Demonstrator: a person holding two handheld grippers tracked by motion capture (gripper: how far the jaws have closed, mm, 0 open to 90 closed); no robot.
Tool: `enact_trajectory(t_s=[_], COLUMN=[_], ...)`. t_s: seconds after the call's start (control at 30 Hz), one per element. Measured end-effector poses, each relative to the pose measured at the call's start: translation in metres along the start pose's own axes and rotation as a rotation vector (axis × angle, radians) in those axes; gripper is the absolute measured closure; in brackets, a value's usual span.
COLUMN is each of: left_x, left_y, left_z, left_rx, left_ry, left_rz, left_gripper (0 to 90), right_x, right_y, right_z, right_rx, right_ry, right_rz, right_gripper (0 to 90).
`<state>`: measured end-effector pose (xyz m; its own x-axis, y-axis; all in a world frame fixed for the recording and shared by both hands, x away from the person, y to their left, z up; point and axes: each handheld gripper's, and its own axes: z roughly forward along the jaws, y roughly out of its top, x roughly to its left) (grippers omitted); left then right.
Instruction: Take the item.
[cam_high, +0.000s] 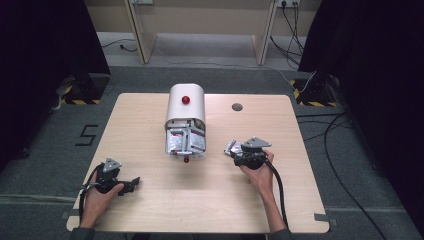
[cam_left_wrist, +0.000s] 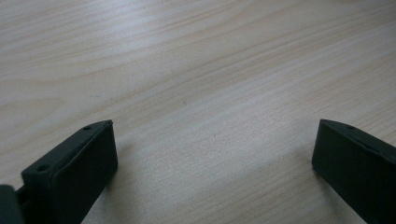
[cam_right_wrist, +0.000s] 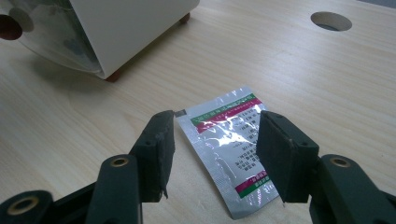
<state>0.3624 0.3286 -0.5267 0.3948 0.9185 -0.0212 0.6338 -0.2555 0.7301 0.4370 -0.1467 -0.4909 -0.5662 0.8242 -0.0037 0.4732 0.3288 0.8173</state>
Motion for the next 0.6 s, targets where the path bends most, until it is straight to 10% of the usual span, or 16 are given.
enact_trajectory(t_s=[0.6], left_x=[0.0], left_y=[0.0], left_z=[0.0], left_rx=[0.0], left_ry=[0.0], left_rz=[0.0], left_gripper=[0.0], right_x=[0.006], right_y=[0.003], right_z=[-0.016], right_rx=[-0.003], right_ry=[-0.005], right_rz=[0.039], right_gripper=[36.3])
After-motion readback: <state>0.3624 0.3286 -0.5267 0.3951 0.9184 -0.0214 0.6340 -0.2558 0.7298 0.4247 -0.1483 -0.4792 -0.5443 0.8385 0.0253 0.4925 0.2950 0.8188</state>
